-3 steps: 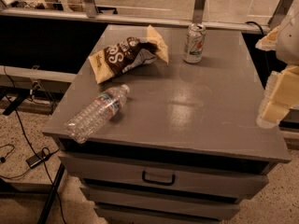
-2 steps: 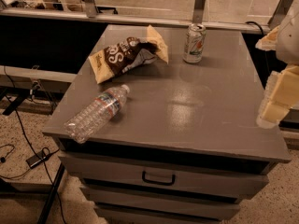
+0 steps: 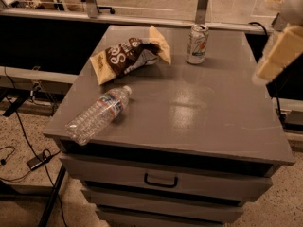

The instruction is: Pick 7up can

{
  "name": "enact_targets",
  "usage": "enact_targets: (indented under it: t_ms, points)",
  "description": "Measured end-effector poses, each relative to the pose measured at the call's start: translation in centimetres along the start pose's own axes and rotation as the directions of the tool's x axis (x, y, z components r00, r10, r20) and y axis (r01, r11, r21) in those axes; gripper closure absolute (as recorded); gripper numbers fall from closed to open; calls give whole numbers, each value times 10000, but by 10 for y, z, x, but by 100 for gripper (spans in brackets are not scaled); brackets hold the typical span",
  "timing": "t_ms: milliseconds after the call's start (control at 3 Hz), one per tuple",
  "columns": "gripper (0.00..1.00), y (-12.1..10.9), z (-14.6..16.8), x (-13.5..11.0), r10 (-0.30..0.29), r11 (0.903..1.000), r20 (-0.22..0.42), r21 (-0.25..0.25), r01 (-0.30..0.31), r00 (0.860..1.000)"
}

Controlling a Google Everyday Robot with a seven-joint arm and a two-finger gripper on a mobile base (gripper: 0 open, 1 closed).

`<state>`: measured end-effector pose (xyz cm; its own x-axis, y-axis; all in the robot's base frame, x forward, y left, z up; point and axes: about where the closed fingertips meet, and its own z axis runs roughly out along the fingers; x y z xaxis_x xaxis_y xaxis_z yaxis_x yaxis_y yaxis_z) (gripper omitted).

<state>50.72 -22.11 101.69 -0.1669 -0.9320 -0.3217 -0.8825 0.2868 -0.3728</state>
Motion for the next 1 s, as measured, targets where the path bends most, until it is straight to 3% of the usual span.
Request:
enact_targets:
  t_ms: [333, 667, 1000]
  points:
    - [0, -68, 12, -31, 260, 9953, 1733, 874, -417, 9845]
    - [0, -114, 15, -83, -286, 9784, 2672, 2051, -279, 9632]
    - [0, -126, 15, -86, -407, 9673, 2684, 2521, -294, 9624]
